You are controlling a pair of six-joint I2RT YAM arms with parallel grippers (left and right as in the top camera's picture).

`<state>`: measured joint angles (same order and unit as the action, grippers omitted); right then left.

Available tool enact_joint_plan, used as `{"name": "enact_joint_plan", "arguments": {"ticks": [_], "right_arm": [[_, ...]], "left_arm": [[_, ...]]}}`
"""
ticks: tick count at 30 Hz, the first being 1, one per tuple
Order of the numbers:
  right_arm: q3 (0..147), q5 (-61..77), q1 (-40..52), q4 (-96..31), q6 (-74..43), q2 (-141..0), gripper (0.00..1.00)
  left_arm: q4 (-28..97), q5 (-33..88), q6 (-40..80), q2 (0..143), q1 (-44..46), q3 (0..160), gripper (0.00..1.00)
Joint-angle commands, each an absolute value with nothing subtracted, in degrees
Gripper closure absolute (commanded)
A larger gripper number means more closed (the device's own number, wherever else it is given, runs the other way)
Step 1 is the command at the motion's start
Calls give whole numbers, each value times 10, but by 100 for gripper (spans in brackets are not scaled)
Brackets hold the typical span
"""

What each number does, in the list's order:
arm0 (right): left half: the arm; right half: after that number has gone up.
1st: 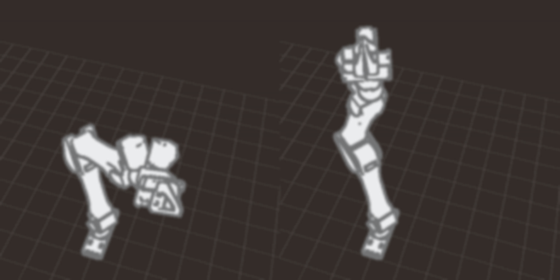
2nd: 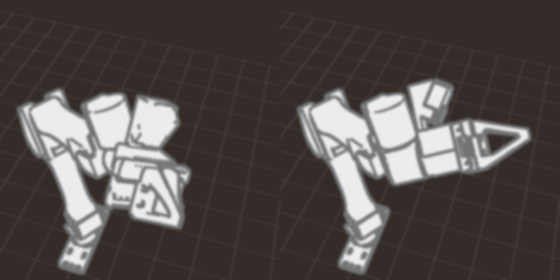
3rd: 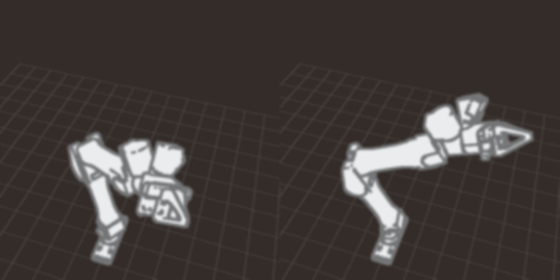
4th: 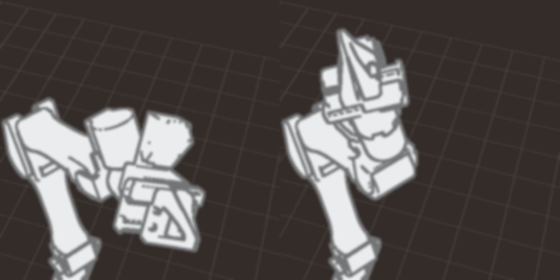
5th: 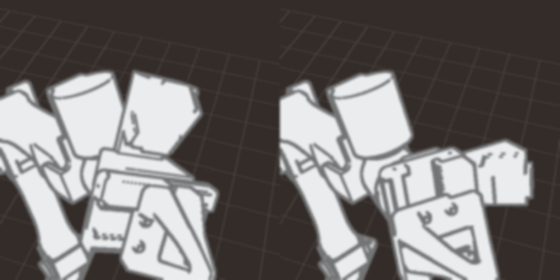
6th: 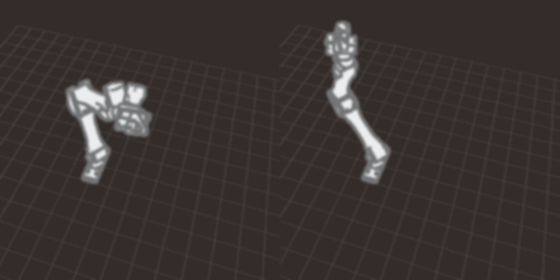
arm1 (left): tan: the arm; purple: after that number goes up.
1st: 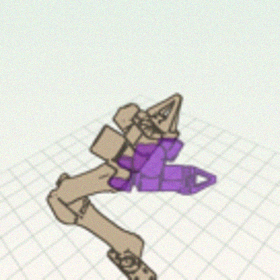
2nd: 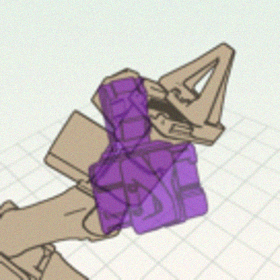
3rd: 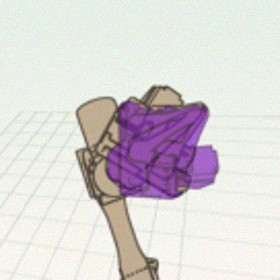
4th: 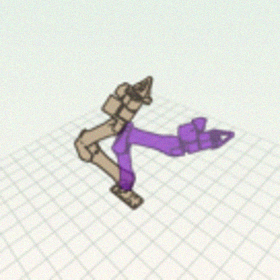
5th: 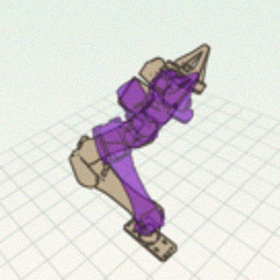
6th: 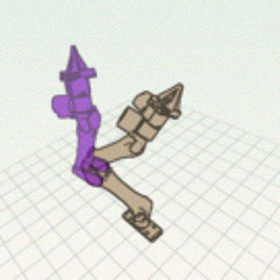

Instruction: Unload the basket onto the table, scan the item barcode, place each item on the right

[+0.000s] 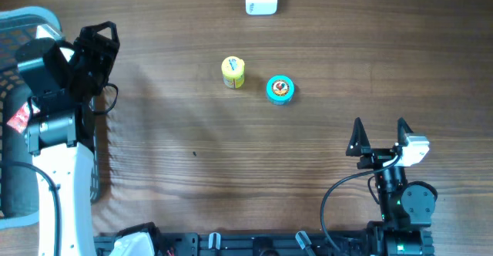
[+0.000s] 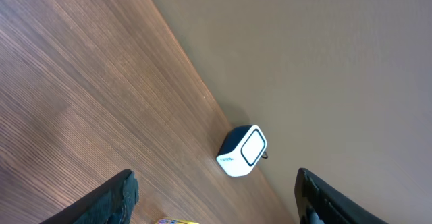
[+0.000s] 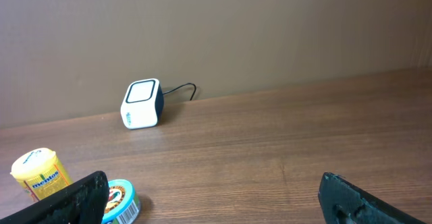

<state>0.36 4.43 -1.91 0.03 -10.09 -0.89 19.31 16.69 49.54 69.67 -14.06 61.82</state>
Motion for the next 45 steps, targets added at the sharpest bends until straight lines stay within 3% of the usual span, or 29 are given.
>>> {"name": "enact_joint_plan", "arguments": {"ticks": [1, 20, 32, 45], "right_arm": [[3, 40, -17, 1, -106, -6, 0], [3, 40, -17, 1, -106, -6, 0], [3, 40, -17, 1, -106, -6, 0], [3, 40, -17, 1, -106, -6, 0]], "left_arm": [[191, 160, 464, 697, -126, 624, 29], [107, 147, 465, 703, 15, 624, 26], [109, 115, 376, 758, 96, 624, 26], [231, 54, 241, 791, 178, 624, 18]]}}
